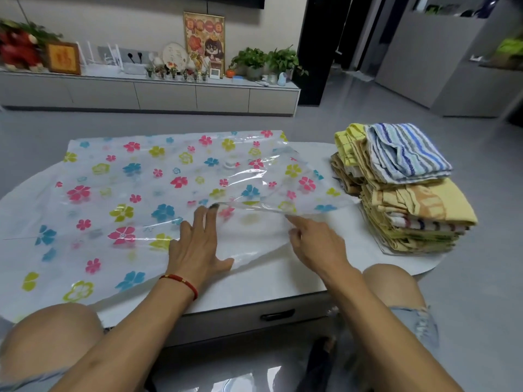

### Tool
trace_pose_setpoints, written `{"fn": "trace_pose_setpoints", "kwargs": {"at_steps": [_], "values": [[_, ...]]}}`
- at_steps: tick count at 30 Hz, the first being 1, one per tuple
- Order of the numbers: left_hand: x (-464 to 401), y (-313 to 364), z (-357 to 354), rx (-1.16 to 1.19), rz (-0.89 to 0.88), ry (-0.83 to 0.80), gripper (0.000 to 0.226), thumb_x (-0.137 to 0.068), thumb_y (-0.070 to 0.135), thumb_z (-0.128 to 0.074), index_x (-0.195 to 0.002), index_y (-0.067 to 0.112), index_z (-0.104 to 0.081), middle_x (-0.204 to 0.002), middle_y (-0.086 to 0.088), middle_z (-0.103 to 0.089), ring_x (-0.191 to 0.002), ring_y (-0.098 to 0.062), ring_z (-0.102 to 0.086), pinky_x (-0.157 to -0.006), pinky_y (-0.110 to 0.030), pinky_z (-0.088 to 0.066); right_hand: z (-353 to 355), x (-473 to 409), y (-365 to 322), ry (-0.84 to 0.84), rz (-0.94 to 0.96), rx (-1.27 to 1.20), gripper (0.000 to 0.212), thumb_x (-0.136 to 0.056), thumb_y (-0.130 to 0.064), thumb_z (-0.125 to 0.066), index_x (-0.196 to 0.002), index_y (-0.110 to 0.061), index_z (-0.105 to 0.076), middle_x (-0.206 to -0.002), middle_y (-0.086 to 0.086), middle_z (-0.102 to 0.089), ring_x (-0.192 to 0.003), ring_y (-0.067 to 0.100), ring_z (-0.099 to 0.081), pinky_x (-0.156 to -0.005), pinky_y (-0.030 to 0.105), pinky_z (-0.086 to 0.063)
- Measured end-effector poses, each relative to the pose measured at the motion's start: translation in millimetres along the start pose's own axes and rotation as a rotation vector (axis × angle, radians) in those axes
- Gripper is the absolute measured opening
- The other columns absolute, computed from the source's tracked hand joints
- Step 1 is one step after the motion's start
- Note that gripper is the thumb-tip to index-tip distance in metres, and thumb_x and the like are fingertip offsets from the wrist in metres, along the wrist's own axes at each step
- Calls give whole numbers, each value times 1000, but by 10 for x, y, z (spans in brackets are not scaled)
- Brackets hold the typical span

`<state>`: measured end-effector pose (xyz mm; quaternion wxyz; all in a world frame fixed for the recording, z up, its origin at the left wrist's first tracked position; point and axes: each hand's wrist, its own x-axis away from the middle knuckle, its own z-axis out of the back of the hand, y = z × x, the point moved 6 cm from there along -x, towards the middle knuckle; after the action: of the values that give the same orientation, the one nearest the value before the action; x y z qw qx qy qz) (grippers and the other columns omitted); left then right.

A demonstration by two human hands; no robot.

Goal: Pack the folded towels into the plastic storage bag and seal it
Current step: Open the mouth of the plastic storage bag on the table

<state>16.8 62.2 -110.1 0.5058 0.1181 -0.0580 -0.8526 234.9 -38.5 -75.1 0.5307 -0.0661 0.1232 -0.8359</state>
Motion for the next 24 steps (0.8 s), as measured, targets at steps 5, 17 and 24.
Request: {"fn": "trace_pose_setpoints", "kwargs": {"at_steps": [5,17,24], "values": [[-77,-135,5,70,94,-21,128,-56,60,-81,-150,24,-2,-154,-10,-15,-129,-40,-41,-85,-52,-54,-447,233,436,-145,-478,-905,63,-96,-31,-63,-155,-36,-41,-103,0,-75,-70,27,-78,-49,28,-53],[-6,-193,-55,65,73,-53,131,-56,64,-77,-151,32,7,-140,-11,-32,-113,-36,-52,-75,-47,-54,366,-122,284,210,17,41,51,-93,-28,-46,-143,-39,-49,-102,4,-78,-90,36,-68,-69,40,-50],[-72,-381,72,166,161,-30,124,-57,62,-81,-147,37,0,-130,-13,-35,-96,-34,-57,-69,-44,-56,-109,50,750,-125,-468,-1151,43,-86,-23,-73,-123,-40,-58,-119,-5,-74,-77,28,-81,-59,31,-56]]}}
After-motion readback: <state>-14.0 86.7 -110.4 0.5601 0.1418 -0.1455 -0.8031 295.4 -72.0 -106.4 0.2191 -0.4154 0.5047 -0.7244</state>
